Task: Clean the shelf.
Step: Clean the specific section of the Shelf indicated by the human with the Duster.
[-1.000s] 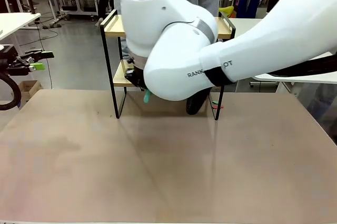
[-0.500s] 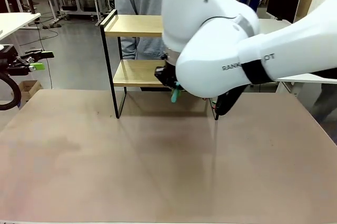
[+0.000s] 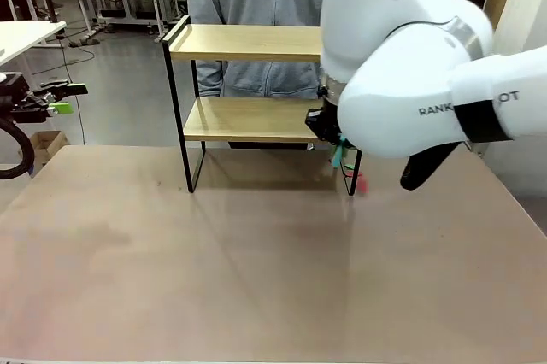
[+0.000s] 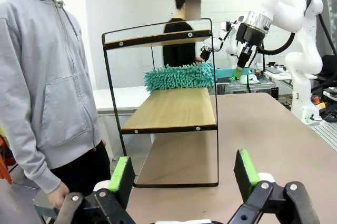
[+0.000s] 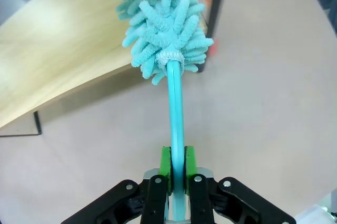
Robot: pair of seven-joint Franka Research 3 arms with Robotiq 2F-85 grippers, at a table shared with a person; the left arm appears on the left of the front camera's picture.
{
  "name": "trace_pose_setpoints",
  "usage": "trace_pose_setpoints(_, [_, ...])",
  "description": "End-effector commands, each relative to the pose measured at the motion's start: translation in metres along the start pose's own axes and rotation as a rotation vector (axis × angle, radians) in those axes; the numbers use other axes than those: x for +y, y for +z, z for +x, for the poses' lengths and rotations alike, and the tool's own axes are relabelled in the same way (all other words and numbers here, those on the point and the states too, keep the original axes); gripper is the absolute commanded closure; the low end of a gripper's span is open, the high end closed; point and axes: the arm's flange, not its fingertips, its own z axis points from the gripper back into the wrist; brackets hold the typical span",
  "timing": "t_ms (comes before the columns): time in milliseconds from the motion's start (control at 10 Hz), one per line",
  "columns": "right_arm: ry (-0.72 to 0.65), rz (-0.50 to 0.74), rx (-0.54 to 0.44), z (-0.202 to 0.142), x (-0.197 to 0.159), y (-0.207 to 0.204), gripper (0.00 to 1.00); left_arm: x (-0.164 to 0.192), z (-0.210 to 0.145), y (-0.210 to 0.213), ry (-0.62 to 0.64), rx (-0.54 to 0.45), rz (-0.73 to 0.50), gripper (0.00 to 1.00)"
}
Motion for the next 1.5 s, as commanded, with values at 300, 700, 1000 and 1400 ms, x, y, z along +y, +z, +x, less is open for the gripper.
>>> trace_pose_setpoints(300, [-0.021,0.109,-0.064,-0.009,-0.027,0.035,0.87,-0.002,0.004,0.0,-0.006,-0.002,0.001,0.0])
trace_pose_setpoints(700, [0.016,0.145,-0.059,-0.002,-0.025,0.042,0.87,-0.002,0.004,0.0,-0.006,-0.002,0.001,0.0])
trace_pose_setpoints(1000, [0.111,0.288,-0.036,0.002,-0.052,0.063,0.87,-0.002,0.004,0.0,-0.006,-0.002,0.001,0.0])
trace_pose_setpoints(1400, [0.334,0.536,0.142,0.006,-0.078,0.069,0.87,-0.002,0.004,0.0,-0.006,-0.002,0.001,0.0])
